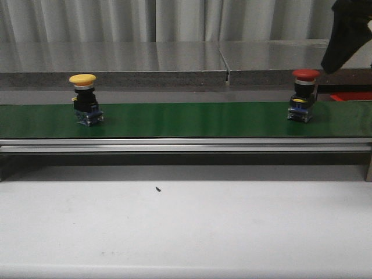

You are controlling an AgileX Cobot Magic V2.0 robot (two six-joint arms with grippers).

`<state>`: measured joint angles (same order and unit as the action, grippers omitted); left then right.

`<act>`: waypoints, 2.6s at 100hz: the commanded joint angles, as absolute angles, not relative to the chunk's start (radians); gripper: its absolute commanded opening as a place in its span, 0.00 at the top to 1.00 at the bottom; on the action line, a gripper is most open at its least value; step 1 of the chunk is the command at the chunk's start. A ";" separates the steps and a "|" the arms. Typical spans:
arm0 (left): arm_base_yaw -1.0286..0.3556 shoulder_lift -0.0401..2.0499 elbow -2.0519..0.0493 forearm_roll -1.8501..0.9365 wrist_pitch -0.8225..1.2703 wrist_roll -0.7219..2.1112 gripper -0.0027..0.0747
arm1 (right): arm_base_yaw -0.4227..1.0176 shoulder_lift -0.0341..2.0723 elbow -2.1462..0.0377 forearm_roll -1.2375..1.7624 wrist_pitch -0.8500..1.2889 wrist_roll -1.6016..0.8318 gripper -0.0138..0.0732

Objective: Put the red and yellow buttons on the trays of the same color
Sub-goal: 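Grasp the red button at the belt's far end with the right gripper, then carry the red button into the red tray and open the right gripper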

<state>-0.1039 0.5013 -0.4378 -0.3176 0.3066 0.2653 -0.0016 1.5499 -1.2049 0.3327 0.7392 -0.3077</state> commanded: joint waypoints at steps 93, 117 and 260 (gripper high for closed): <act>-0.111 0.505 -0.467 -0.335 0.226 0.264 0.99 | -0.168 1.786 -1.665 0.261 0.844 -0.280 0.69; -0.111 0.505 -0.467 -0.335 0.226 0.264 0.99 | -0.329 1.917 -1.830 0.263 0.845 -0.280 0.69; -0.111 0.505 -0.467 -0.335 0.226 0.264 0.99 | -0.396 2.035 -1.948 0.289 0.847 -0.285 0.19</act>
<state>-0.1039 0.5013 -0.4378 -0.3176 0.3042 0.2653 -0.3892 2.1524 -1.9116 0.2605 0.8331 -0.2757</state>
